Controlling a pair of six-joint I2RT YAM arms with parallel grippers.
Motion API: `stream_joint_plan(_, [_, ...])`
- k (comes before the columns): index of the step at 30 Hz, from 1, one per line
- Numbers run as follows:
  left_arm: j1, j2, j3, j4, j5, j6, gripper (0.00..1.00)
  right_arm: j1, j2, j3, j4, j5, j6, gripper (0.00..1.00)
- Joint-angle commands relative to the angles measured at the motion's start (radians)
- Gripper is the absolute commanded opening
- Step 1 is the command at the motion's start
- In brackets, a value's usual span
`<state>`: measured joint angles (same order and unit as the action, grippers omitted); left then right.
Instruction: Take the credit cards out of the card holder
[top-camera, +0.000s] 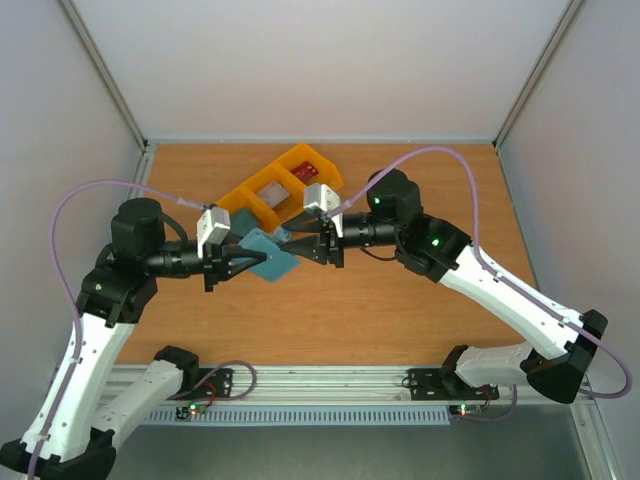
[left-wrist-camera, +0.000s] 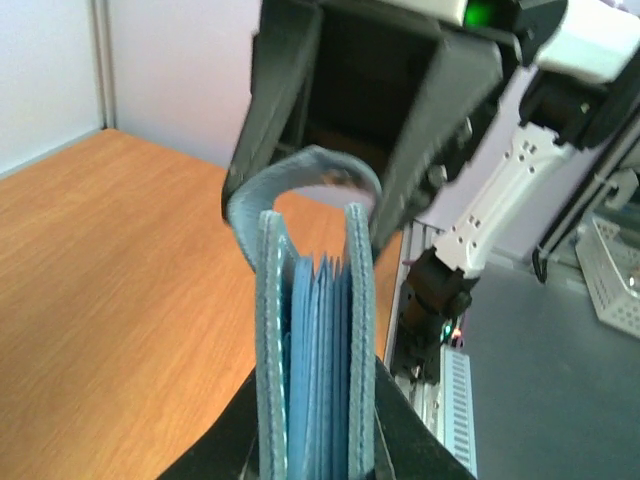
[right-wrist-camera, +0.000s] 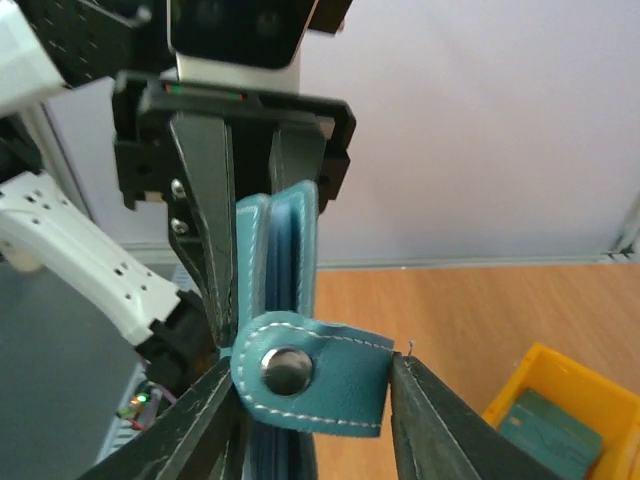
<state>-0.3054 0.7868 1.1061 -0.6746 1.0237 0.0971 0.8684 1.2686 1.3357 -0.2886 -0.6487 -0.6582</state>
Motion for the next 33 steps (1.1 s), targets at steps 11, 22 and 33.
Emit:
stream_joint_plan(11, [-0.007,-0.028,0.000,-0.033,0.147,0.258,0.00,-0.029,0.005,0.044,-0.073,-0.138,0.077,0.33])
stream_joint_plan(22, [-0.012,-0.046,-0.017,-0.041,0.177,0.361,0.00,-0.030,0.061,0.066,-0.065,-0.266,0.138,0.26])
stream_joint_plan(33, [-0.025,-0.040,-0.031,0.014,0.135,0.315,0.00,-0.028,0.086,0.074,-0.085,-0.388,0.150,0.03])
